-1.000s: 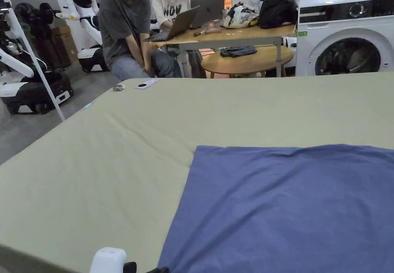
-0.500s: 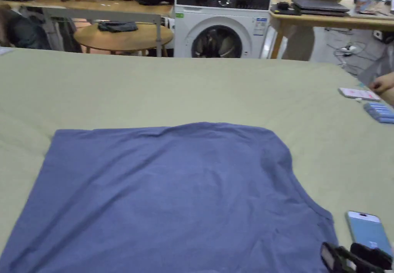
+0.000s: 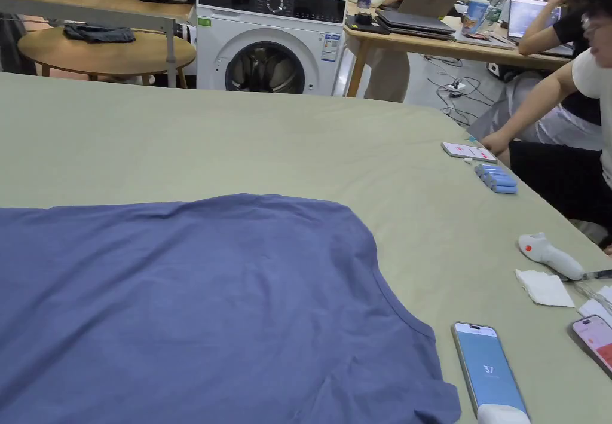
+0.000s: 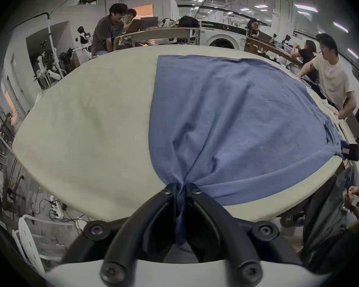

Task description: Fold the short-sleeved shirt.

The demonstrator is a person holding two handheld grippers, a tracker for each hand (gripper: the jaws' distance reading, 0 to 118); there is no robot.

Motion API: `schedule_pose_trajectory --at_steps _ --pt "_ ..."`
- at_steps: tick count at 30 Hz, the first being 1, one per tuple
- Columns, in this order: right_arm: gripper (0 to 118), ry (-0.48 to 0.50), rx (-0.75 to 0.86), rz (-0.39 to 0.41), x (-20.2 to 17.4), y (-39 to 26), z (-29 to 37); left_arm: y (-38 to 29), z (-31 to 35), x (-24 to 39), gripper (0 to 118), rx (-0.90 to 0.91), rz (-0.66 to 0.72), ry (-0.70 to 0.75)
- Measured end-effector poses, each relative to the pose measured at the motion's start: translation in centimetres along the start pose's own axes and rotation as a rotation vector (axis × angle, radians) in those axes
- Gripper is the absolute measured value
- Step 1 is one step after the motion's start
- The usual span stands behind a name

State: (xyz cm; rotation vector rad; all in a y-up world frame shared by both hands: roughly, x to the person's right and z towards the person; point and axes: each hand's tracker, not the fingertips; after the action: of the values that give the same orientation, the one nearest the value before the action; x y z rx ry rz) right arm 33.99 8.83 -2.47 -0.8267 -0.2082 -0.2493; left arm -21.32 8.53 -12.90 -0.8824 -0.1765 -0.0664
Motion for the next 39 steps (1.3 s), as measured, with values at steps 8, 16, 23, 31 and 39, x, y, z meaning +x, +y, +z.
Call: schedule_pose_trajectory --at_steps 8,16,23,31,39 --pt "1 0.042 0.150 0.073 -0.7 7.1 -0.2 5.6 2.8 -1.5 2 0.214 0.093 -0.044" --pt "1 0.026 0.176 0.171 -4.0 20.8 -12.4 17.7 -5.5 -2.2 2 0.267 0.074 -0.062" --pt "57 -0.002 0.116 0.137 -4.1 21.9 -18.8 19.7 -11.2 -2.6 47 0.219 0.118 -0.033" --pt "61 0.024 0.324 0.172 -5.4 21.7 -12.1 19.5 -5.3 -0.7 48 0.415 0.078 -0.077" --pt "8 0.104 0.401 0.217 -9.4 17.4 -5.7 16.8 0.5 3.2 4 0.498 0.034 -0.178"
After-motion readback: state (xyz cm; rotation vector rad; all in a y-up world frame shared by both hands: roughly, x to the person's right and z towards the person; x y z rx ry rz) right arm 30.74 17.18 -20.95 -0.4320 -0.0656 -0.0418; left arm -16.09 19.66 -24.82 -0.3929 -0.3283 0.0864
